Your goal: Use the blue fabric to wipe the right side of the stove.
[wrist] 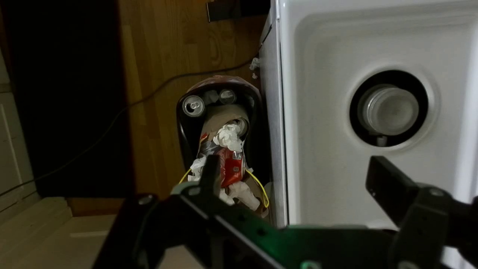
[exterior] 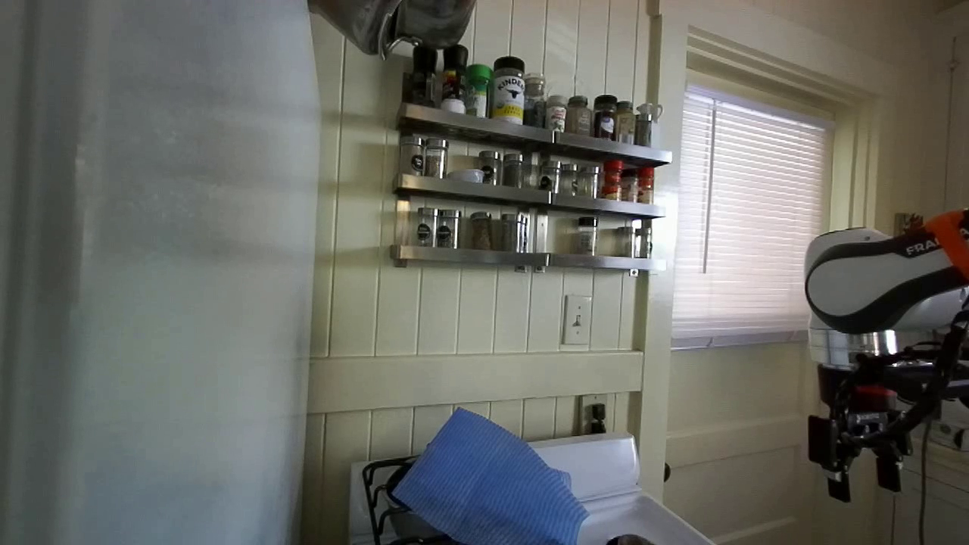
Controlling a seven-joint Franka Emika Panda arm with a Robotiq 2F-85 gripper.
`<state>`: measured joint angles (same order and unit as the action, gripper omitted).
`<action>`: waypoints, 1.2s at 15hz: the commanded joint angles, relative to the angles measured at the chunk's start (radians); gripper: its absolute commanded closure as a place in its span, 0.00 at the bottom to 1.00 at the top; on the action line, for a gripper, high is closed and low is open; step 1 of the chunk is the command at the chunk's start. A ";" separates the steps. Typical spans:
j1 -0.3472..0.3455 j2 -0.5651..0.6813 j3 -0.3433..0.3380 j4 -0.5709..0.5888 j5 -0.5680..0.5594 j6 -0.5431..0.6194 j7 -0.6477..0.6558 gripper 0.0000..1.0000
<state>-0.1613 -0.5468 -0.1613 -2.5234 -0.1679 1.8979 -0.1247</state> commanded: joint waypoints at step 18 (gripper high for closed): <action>0.098 0.019 0.053 -0.010 0.039 0.156 -0.036 0.00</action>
<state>-0.1158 -0.5416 -0.1414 -2.5239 -0.1561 1.9885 -0.1423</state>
